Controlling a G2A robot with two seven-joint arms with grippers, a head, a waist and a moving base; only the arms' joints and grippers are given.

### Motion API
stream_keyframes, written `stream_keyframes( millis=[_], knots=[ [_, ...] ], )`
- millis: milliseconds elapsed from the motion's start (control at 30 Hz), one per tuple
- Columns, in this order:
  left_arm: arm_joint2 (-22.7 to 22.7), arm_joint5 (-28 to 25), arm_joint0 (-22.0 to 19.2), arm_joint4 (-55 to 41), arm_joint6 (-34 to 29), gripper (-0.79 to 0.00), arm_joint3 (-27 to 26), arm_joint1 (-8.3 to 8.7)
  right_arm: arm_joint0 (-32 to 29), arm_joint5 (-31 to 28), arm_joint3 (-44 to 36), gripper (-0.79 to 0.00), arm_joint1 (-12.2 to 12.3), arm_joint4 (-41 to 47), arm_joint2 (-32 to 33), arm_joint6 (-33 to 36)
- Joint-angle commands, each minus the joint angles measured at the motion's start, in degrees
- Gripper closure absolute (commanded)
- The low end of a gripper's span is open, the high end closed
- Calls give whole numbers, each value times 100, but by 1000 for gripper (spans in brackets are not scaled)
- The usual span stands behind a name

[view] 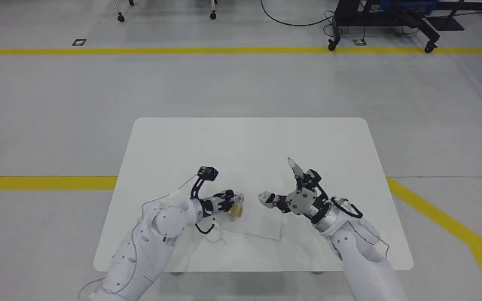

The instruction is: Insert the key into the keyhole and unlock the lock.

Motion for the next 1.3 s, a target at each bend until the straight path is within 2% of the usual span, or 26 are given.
stream_keyframes(
  millis=[0, 167, 300, 500, 667, 767, 900, 967, 1067, 1267],
  knots=[
    [18, 34, -1, 75, 40, -785, -58, 5, 0, 0, 0, -785, 0, 0, 0, 0],
    [-315, 4, 118, 177, 209, -785, -368, 105, 0, 0, 0, -785, 0, 0, 0, 0],
    [-854, -373, 402, 245, 555, -785, -893, 245, 0, 0, 0, -785, 0, 0, 0, 0],
    [-1884, -855, 965, 1282, 1679, -785, -1814, 484, 0, 0, 0, -785, 0, 0, 0, 0],
    [-2524, -980, 1540, 1986, 2132, -785, -2592, 620, 0, 0, 0, -785, 0, 0, 0, 0],
    [-2711, -762, 1749, 2061, 2202, -785, -2760, 648, 0, 0, 0, -785, 0, 0, 0, 0],
    [-2718, -747, 1761, 2032, 2195, -785, -2756, 649, 52, 41, 91, -785, -5, -40, -51, -108],
    [-2718, -747, 1761, 2032, 2195, -785, -2756, 649, 188, -478, 70, -785, 17, -831, -9, -454],
    [-2718, -747, 1761, 2032, 2195, -785, -2756, 649, 158, -1323, -106, -785, 101, -2174, 252, -551],
    [-2718, -747, 1761, 2032, 2195, -785, -2756, 649, -276, -1939, -1057, -785, 259, -4746, 960, -1516]
  ],
)
